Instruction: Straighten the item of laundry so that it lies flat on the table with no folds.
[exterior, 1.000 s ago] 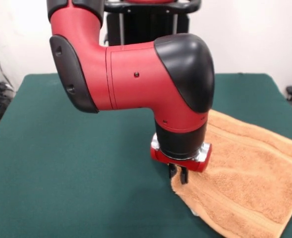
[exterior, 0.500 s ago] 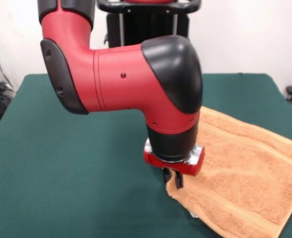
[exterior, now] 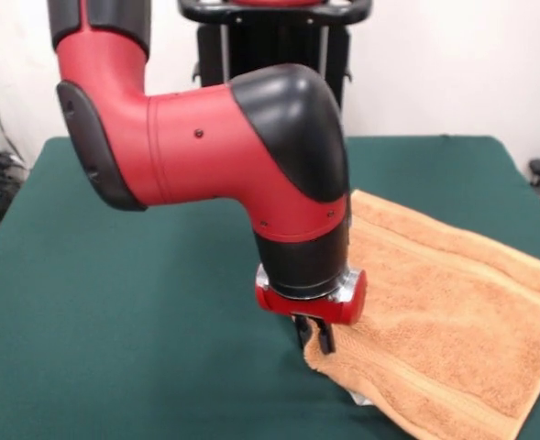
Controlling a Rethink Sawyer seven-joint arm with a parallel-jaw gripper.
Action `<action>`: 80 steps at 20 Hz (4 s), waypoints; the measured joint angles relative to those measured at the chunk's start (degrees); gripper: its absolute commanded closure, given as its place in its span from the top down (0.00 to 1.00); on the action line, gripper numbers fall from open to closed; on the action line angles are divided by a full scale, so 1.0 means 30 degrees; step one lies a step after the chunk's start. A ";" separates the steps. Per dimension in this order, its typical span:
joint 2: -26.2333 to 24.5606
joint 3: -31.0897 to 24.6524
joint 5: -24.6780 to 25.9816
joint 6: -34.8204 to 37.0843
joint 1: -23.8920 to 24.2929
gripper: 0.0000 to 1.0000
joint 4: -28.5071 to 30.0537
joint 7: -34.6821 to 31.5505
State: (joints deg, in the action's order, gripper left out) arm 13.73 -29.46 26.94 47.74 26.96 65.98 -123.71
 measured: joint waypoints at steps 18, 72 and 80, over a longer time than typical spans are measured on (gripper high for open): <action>-0.0824 -0.2091 0.0016 0.1126 0.1794 0.00 -0.0019 0.5068; -0.0179 -0.0728 0.1650 0.1733 -0.0378 0.00 -0.1104 0.5072; -0.0177 -0.0712 0.1618 0.1745 -0.0389 0.00 -0.1112 0.5072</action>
State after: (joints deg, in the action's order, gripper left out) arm 13.20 -31.59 31.80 52.98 25.79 62.64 -108.49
